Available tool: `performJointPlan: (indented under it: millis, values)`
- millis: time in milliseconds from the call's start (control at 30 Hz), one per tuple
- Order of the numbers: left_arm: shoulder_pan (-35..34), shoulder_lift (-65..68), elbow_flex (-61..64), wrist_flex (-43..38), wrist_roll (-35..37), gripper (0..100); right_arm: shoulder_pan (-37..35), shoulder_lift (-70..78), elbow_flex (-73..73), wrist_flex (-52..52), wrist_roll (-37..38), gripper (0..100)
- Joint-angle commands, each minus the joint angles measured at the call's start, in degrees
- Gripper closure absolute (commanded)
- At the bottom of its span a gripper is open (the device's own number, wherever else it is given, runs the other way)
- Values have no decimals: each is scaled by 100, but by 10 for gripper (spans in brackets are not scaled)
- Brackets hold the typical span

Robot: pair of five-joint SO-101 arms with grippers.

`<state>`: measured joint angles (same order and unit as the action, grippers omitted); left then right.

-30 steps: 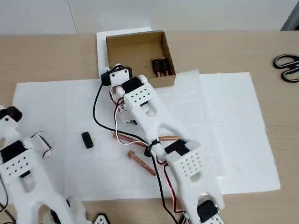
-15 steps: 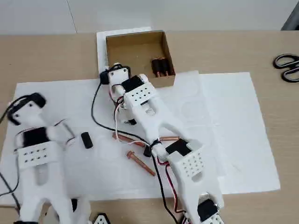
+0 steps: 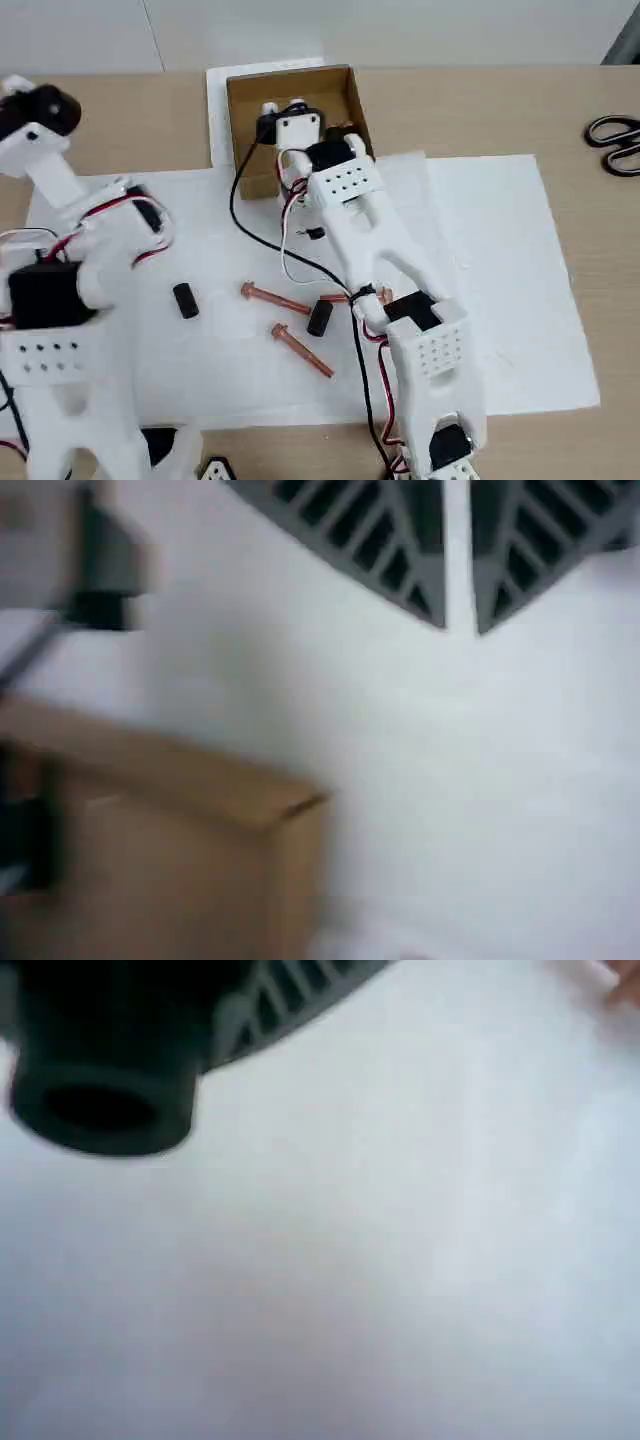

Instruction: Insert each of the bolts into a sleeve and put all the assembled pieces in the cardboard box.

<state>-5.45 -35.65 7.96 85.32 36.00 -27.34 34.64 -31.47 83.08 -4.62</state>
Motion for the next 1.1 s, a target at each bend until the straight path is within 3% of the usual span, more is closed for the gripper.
performJointPlan:
  millis: [0, 167, 467, 933, 1067]
  values:
    - [677, 9, -330, 35, 1793, 993, 119, -479, -158, -4, 35, 994]
    - [941, 571, 620, -237, 2084, 993, 251, -453, -132, -277, 44, 994]
    - [1829, 1776, 3125, -2901, 2312, 993, 295, -470, -123, -330, 44, 994]
    - [2013, 2259, 4840, -5415, 2409, 993, 356, -462, -123, -180, 44, 994]
    - [2040, 2224, 4840, -5468, 2418, 993, 418, -479, -123, -171, 44, 994]
